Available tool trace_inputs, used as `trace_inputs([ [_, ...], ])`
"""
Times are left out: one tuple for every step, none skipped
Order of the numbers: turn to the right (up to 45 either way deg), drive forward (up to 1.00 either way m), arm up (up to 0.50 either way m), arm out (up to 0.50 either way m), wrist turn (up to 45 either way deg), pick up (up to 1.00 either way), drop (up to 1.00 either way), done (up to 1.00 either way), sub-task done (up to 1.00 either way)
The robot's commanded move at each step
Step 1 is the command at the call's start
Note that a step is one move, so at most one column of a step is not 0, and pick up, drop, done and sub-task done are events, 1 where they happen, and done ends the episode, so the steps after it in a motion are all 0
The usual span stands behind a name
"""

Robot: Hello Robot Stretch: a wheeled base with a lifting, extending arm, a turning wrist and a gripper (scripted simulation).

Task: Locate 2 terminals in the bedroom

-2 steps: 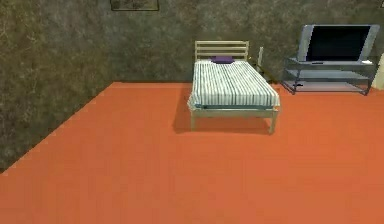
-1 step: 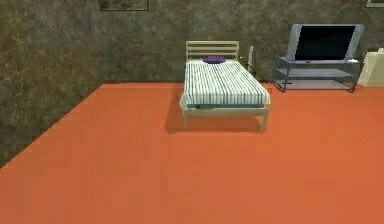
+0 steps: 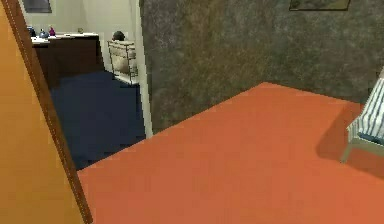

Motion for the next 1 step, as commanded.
trace_inputs([
  [-45.0, 0.0, 0.0, 0.0, 0.0, 0.0, 0.0, 0.0, 0.0],
])
